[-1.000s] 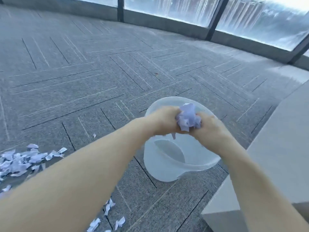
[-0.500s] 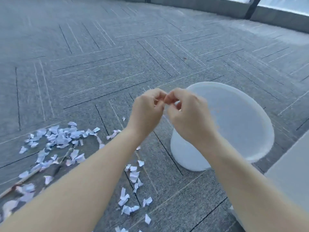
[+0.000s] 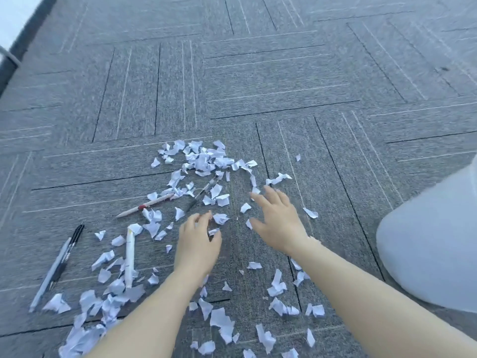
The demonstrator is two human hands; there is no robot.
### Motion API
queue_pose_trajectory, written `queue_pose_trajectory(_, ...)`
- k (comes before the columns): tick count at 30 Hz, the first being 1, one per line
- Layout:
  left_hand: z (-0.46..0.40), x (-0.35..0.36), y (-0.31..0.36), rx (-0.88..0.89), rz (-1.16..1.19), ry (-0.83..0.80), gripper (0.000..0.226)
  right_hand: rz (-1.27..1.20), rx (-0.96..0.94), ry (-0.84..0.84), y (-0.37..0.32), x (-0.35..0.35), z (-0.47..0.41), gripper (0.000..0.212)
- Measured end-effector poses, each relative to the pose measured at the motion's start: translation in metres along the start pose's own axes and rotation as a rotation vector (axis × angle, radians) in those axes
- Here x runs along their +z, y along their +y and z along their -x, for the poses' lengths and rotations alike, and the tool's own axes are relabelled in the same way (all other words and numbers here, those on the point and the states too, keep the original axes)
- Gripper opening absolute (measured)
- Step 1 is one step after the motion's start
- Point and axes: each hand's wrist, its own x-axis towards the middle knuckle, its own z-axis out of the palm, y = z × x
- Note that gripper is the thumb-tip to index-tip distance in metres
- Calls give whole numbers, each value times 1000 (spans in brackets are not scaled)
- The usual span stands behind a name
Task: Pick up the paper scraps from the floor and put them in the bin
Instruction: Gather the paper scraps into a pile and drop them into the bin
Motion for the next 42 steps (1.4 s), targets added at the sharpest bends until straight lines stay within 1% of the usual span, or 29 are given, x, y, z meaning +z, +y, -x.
queue_pose_trajectory(3,-3,4,-16,32,-26,-65,64,116,46,49,3,14,-42,73)
queue_pose_trajectory(5,-8,9,-24,88,-26,-95,70,88,71,65,1,20,-77,82)
queue_pose_trajectory(6,-11,11,-26,118,-13,-105,72,57,50,72,-3,23,-91,83)
queue_pose_trajectory(7,-13,13,-28,151,9,-103,71,29,2,68,-8,27,-101,81)
queue_pose_trajectory(9,-15,16,-30,239,66,-68,61,-19,-117,45,-20,38,-104,74)
queue_pose_trajectory(10,-13,16,-31,290,83,-45,55,-54,-161,38,-24,44,-96,68)
queue_pose_trajectory(12,-3,16,-36,360,87,-6,52,-124,-253,33,-25,56,-68,56)
queue_pose_trajectory(14,9,16,-49,378,91,56,46,-163,-394,11,-23,65,-35,44)
queue_pose_trajectory(15,14,15,-57,377,105,106,41,-172,-456,24,-21,68,-23,39)
queue_pose_trajectory(16,16,13,-65,367,120,169,36,-177,-487,72,-20,70,-18,36)
queue_pose_trajectory(17,17,9,-73,343,125,244,32,-181,-476,137,-21,69,-20,34)
queue_pose_trajectory(19,14,2,-89,238,77,368,32,-145,-347,234,-28,66,-40,37)
queue_pose_trajectory(20,12,0,-96,154,38,375,36,-110,-266,229,-33,64,-52,42)
queue_pose_trajectory(22,7,-5,-104,-7,-23,303,49,-50,-168,146,-43,61,-75,53)
queue_pose_trajectory(24,0,-7,-107,-87,-46,211,64,-80,-211,82,-55,65,-84,53)
queue_pose_trajectory(25,-4,-8,-107,-87,-28,172,68,-122,-259,62,-59,68,-82,49)
queue_pose_trajectory(27,-13,-10,-105,-28,36,127,70,-189,-373,19,-66,77,-70,41)
queue_pose_trajectory(30,-15,-12,-104,63,159,112,58,-216,-525,-45,-68,87,-41,30)
queue_pose_trajectory(32,0,-11,-108,101,218,131,50,-201,-605,-123,-64,90,-14,31)
queue_pose_trajectory(34,25,-5,-113,130,226,156,42,-197,-665,-220,-58,90,15,31)
queue_pose_trajectory(35,39,-1,-115,137,231,157,39,-207,-682,-241,-54,88,28,30)
queue_pose_trajectory(36,53,1,-116,141,245,153,36,-223,-679,-221,-51,87,37,29)
queue_pose_trajectory(37,66,3,-117,145,263,155,34,-237,-648,-164,-48,85,42,29)
queue_pose_trajectory(39,87,4,-123,143,255,204,33,-221,-526,-19,-42,80,37,35)
queue_pose_trajectory(40,94,4,-129,130,214,247,33,-180,-461,15,-40,78,32,40)
queue_pose_trajectory(42,106,3,-145,97,105,315,37,-63,-404,-28,-38,79,24,51)
